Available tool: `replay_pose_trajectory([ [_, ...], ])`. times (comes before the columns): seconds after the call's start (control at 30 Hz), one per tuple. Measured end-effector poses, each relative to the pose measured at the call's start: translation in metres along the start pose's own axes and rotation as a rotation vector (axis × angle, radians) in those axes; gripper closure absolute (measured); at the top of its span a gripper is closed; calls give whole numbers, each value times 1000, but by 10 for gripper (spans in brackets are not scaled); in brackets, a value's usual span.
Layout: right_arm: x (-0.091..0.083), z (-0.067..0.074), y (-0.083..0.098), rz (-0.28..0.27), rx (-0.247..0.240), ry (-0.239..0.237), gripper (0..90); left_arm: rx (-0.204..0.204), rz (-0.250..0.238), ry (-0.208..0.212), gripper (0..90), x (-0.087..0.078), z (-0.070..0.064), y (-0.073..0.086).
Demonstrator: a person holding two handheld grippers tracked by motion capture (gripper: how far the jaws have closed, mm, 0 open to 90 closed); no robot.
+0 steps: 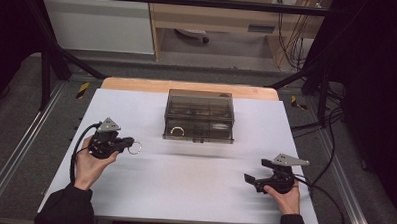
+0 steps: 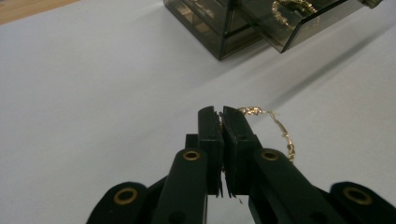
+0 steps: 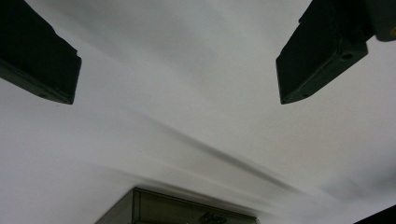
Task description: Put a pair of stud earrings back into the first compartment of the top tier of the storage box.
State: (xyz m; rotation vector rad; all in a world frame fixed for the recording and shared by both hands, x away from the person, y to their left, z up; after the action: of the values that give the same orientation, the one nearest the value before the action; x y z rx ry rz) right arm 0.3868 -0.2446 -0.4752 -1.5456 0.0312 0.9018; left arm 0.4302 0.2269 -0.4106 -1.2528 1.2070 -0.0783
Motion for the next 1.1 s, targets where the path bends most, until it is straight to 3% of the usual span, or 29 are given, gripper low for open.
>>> replay_pose_trajectory([
  [0.63, 0, 0, 0, 0, -1, 0, 5, 72, -6, 36, 860, 7, -24, -54],
  [1.1, 0, 0, 0, 0, -1, 1, 5, 94, -1, 52, 859, 20, -35, -83],
])
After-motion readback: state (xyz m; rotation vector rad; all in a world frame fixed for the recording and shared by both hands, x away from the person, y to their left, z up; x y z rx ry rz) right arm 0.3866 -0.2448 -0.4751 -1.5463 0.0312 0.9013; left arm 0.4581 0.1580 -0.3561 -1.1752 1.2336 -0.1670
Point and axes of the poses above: each handheld gripper's, and its own axes: x roughly forward along the jaws, y roughly out of its underside, z roughly to its left, the point moved 5 cm from there along x, roughly forward along the jaws, and after that the axes turned 12 degrees about y, right-handed, at the moved point
